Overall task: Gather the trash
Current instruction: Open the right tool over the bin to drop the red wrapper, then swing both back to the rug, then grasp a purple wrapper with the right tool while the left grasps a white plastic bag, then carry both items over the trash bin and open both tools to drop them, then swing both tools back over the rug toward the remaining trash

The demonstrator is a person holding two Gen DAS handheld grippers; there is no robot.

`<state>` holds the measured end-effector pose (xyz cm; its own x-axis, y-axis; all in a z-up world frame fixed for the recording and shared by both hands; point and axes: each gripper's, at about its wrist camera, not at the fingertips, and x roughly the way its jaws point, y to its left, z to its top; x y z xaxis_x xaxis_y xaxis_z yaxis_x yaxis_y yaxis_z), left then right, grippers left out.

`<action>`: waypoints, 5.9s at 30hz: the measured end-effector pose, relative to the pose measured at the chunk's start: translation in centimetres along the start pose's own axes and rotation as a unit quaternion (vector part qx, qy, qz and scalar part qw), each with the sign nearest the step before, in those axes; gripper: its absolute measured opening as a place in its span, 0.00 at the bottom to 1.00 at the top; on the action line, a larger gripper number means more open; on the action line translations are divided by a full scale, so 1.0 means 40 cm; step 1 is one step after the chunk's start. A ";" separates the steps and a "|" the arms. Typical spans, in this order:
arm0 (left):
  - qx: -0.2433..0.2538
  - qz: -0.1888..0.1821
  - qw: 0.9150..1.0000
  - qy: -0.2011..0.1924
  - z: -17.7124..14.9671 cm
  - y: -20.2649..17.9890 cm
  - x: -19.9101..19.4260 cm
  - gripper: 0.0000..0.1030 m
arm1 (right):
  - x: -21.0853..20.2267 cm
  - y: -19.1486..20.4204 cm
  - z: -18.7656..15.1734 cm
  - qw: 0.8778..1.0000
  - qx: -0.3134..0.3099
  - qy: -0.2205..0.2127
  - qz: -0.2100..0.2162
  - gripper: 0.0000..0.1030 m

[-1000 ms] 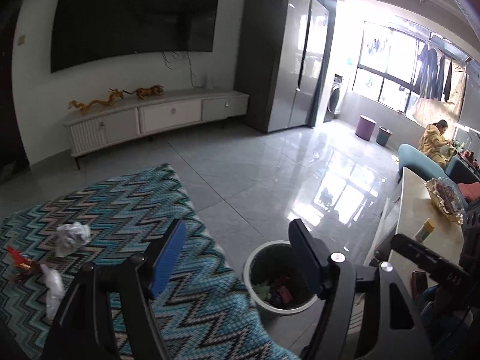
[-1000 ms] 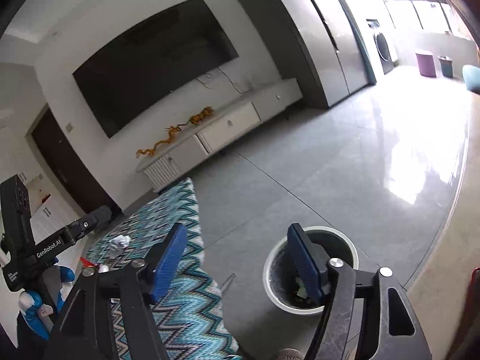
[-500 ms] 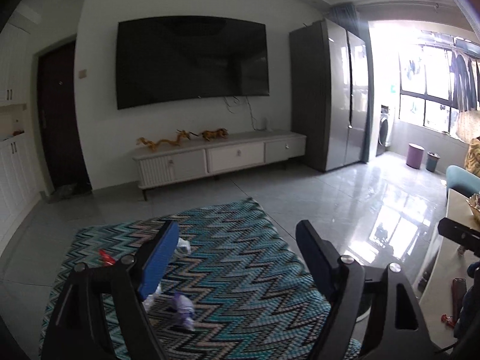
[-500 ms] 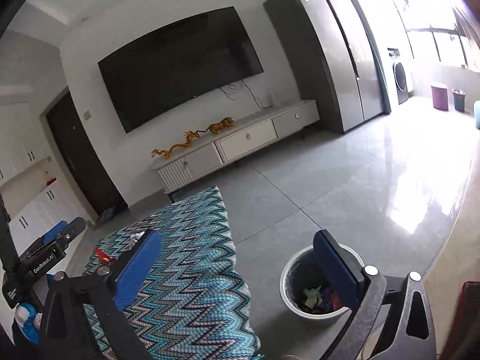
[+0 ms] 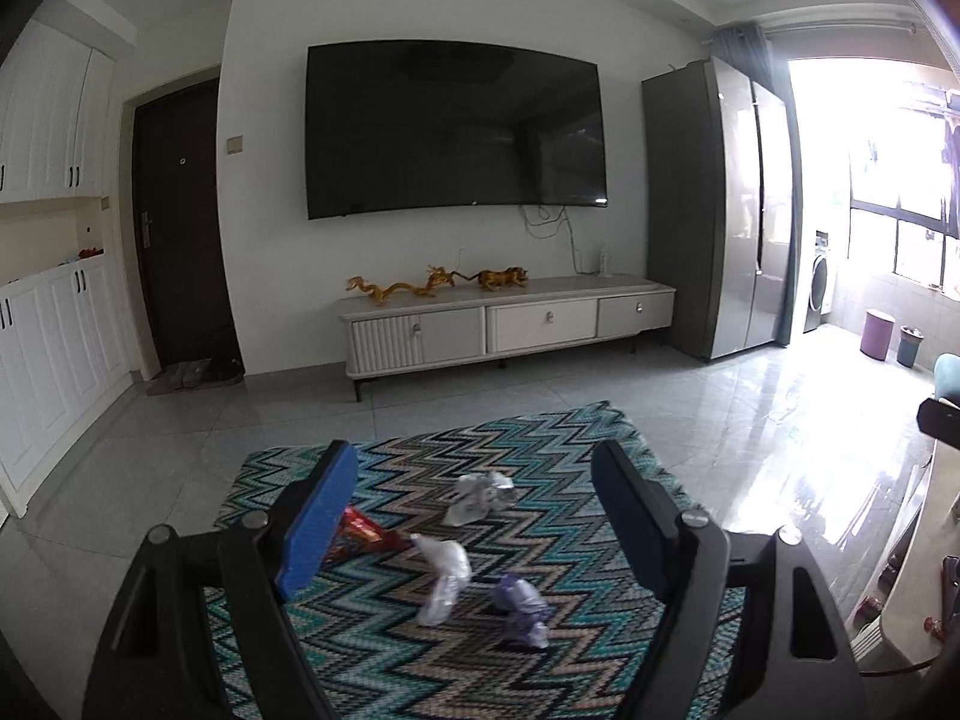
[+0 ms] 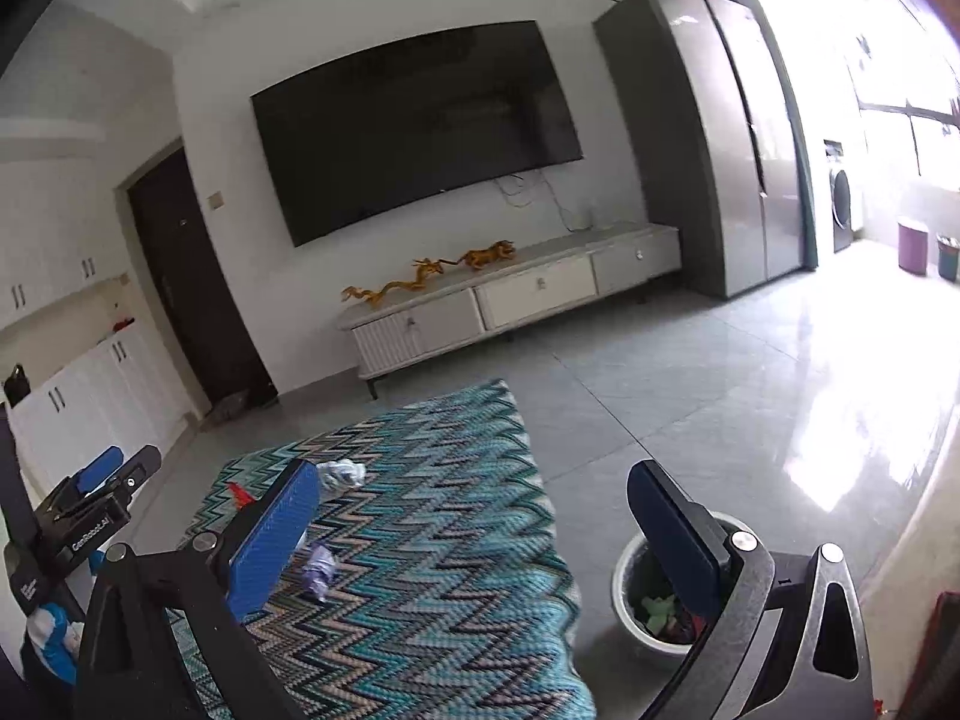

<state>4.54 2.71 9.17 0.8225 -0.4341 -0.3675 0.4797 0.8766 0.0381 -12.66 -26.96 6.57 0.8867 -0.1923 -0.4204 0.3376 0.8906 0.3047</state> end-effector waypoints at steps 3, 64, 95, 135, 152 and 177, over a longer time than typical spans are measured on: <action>-0.004 0.017 1.000 0.000 0.013 0.059 0.003 0.77 | 0.015 0.042 0.007 1.000 -0.013 -0.001 0.018 1.00; -0.035 -0.093 0.970 0.223 -0.233 0.085 0.359 0.27 | 0.470 0.289 -0.257 0.940 -0.096 0.260 0.198 0.39; 0.121 -0.093 0.982 0.111 -0.077 -0.304 0.099 0.27 | 0.096 -0.029 -0.082 0.979 -0.002 0.082 0.188 0.38; 0.098 -0.333 0.881 0.323 -0.230 -0.998 0.642 0.53 | 0.413 -0.713 -0.253 0.961 0.173 0.201 -0.075 0.58; 0.088 -0.228 0.951 0.188 -0.020 -0.682 0.415 0.53 | 0.166 -0.582 -0.105 0.981 0.159 0.105 -0.036 0.58; 0.078 -0.049 0.995 -0.030 0.446 -0.020 -0.170 0.57 | -0.172 -0.004 0.281 0.997 -0.032 -0.024 0.061 0.67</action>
<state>4.02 1.24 28.21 0.7836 -0.5323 -0.3204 0.5968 0.7883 0.1500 -15.25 -30.42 19.00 0.9348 -0.0997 -0.3409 0.2073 0.9325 0.2956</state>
